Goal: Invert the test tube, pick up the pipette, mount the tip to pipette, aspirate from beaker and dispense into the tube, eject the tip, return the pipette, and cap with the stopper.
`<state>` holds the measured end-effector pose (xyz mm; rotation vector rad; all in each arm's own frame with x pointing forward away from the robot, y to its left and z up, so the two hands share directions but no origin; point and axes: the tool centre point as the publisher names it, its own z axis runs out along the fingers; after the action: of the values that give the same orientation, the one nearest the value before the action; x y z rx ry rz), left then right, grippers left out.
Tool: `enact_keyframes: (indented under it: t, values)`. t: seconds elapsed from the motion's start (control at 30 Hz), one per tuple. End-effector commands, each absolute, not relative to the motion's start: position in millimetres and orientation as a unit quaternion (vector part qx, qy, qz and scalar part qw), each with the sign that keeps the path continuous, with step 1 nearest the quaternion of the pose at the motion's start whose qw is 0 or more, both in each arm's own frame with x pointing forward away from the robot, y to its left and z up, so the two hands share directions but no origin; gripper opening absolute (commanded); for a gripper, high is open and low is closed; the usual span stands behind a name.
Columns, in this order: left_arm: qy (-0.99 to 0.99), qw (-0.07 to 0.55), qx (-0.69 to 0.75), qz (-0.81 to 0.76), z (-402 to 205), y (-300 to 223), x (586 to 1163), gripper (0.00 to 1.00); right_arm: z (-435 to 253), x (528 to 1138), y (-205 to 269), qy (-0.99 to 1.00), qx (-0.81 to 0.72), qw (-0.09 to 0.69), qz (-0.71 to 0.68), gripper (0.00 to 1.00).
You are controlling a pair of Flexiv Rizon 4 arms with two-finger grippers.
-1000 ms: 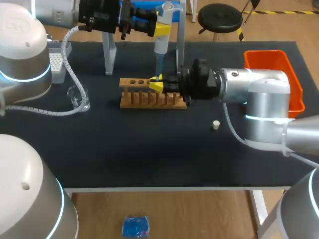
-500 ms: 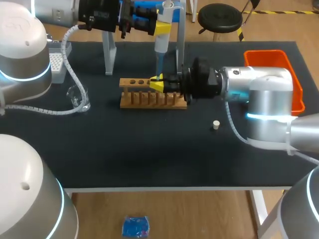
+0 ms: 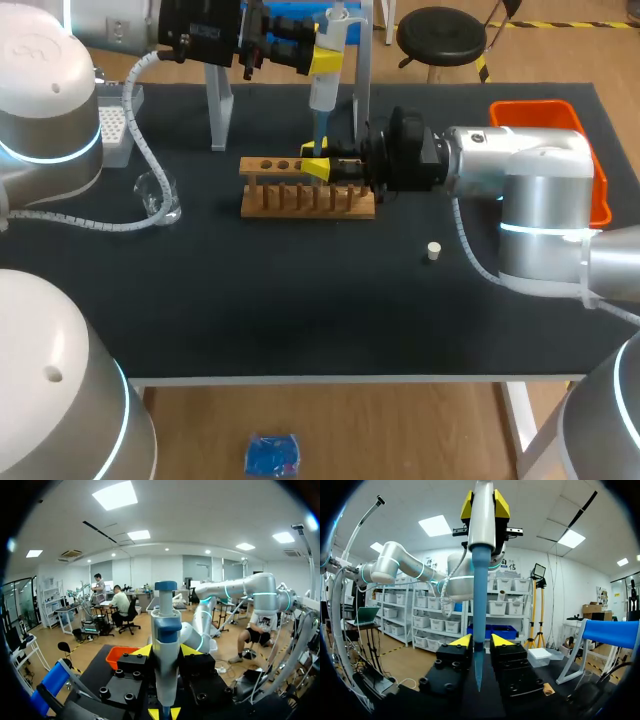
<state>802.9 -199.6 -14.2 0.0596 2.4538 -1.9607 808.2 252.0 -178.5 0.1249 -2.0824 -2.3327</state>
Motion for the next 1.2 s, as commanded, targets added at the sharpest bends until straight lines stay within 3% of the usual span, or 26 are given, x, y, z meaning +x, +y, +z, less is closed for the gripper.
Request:
enact_keyframes:
  t: [0.03,1.2]
  values:
    - [0.778,0.002,0.019,-0.628,-16,-199,802,0.00,-173,804,247,-0.670,0.037,0.005,-0.741,1.00]
    - [0.778,0.002,0.019,-0.628,-16,-199,802,0.00,-234,807,158,-0.783,0.057,-0.006,-0.619,1.00]
